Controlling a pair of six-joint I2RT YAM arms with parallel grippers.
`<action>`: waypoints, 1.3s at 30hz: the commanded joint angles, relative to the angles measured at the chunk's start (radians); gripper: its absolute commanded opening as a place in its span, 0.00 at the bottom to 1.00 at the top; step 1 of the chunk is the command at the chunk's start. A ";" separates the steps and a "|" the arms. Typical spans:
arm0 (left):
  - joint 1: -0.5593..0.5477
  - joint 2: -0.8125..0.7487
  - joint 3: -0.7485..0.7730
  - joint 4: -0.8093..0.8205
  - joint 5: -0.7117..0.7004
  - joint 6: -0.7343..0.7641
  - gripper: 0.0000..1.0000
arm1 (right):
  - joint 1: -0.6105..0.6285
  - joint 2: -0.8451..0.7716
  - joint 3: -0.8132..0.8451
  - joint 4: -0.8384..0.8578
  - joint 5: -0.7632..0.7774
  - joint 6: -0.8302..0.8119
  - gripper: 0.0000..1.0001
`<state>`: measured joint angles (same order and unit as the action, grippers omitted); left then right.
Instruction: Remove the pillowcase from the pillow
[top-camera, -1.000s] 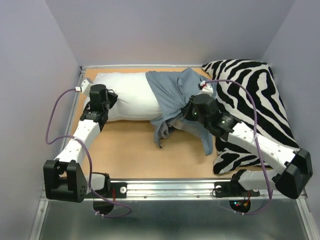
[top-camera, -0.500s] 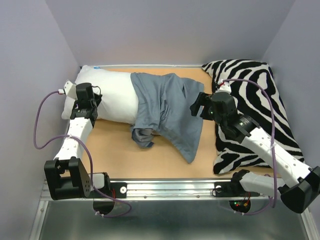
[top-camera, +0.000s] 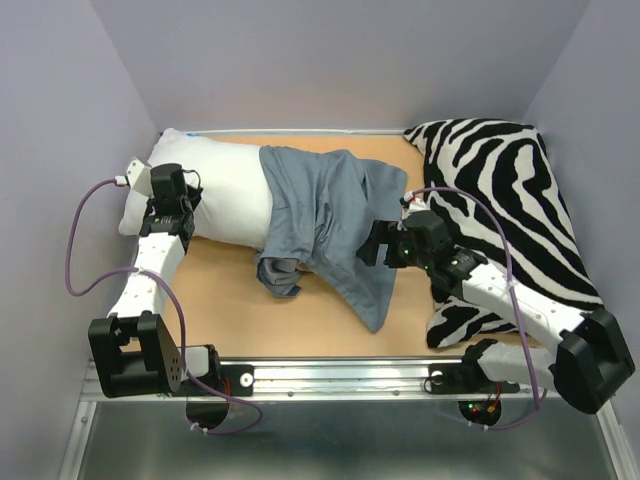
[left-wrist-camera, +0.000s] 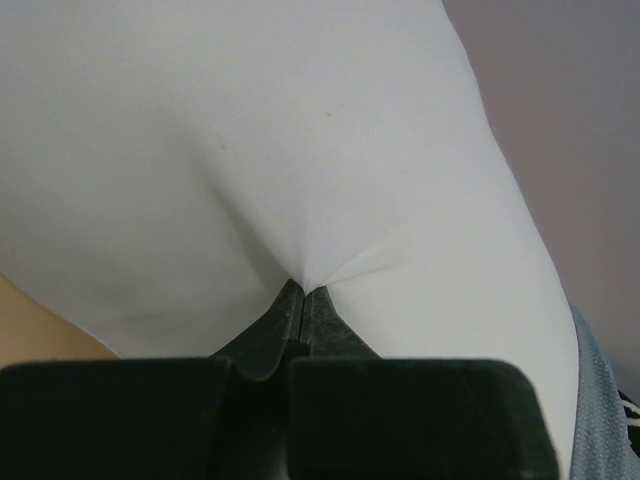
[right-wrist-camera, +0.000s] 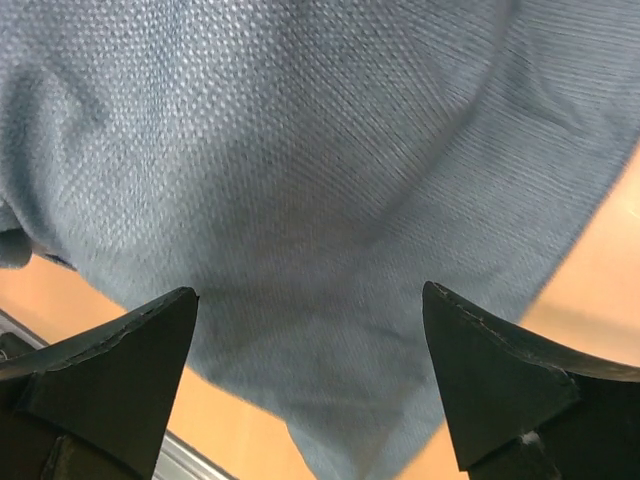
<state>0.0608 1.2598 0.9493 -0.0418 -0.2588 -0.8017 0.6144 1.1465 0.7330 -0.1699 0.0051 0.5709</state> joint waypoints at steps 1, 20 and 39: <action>0.001 -0.027 0.026 0.088 0.009 0.009 0.00 | -0.005 0.047 -0.040 0.335 -0.054 0.061 0.99; -0.001 -0.028 0.017 0.109 0.043 0.024 0.00 | -0.157 0.378 0.083 0.572 -0.083 0.147 0.93; 0.099 -0.002 0.095 0.086 0.053 0.050 0.00 | -0.389 0.087 0.273 0.115 0.019 0.118 0.01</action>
<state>0.1051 1.2652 0.9668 -0.0277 -0.1726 -0.7689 0.2882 1.3083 0.8474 0.0975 -0.0639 0.7300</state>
